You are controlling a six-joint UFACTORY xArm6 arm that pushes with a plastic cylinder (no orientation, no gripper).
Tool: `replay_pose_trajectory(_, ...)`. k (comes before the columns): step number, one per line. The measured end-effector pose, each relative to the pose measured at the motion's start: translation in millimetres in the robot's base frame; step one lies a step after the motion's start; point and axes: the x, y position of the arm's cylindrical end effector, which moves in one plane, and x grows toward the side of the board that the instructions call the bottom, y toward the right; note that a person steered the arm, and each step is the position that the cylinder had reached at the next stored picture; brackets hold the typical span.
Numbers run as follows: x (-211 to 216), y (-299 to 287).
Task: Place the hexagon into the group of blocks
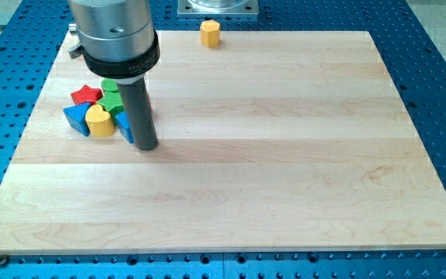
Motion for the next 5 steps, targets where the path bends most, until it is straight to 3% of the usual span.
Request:
replay_pose_trajectory(1, -0.7, 2.8)
replay_pose_trajectory(2, -21.1, 114.4)
replay_pose_trajectory(3, -91.7, 208.6)
replay_pose_trajectory(4, -171.2, 264.3)
replay_pose_trajectory(5, -242.7, 258.3)
